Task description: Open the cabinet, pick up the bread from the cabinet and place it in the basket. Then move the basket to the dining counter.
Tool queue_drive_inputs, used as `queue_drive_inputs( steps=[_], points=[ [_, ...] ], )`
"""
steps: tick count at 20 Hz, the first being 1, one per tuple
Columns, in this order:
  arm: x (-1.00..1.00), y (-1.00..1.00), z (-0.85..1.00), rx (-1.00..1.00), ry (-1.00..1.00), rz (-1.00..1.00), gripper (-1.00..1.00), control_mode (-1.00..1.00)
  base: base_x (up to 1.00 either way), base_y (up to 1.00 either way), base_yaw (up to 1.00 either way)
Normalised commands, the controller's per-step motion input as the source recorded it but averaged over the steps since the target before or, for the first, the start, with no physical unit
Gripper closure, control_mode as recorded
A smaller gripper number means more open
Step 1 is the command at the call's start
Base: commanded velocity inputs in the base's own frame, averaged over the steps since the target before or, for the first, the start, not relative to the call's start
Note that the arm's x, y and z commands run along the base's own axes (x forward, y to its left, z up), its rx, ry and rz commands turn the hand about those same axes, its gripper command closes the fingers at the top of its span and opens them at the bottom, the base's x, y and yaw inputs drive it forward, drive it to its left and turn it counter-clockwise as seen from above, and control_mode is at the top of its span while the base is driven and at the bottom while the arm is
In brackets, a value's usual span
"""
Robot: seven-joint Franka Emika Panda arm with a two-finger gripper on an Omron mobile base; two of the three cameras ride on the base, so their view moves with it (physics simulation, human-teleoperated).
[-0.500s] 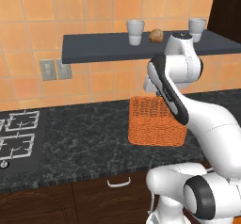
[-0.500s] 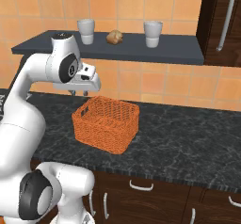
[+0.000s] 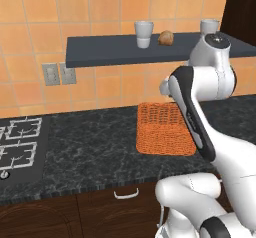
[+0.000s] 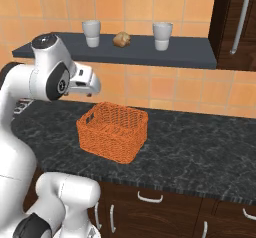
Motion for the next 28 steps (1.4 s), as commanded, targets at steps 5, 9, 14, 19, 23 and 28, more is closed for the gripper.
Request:
queue_drive_inputs(
  steps=[5, 9, 14, 19, 23, 28],
  points=[
    [-0.16, -0.16, 0.99, 0.06, -0.28, -0.11, -1.0, -1.0, 0.0, 0.0, 0.0],
    [-0.04, -0.02, 1.0, 0.03, -0.32, -0.1, -1.0, -1.0, 0.0, 0.0, 0.0],
    [0.16, -0.18, 0.82, 0.04, -0.33, -0.11, -1.0, -1.0, 0.0, 0.0, 0.0],
    [0.78, -0.25, 0.76, 0.14, 0.0, -0.09, -1.0, -1.0, 0.0, 0.0, 0.0],
    [0.92, -0.09, 0.16, 0.15, 0.02, 0.04, -1.0, -1.0, 0.0, 0.0, 0.0],
    [0.88, -0.21, -0.36, 0.09, 0.12, 0.01, -1.0, -1.0, 0.0, 0.0, 0.0]
  ],
)
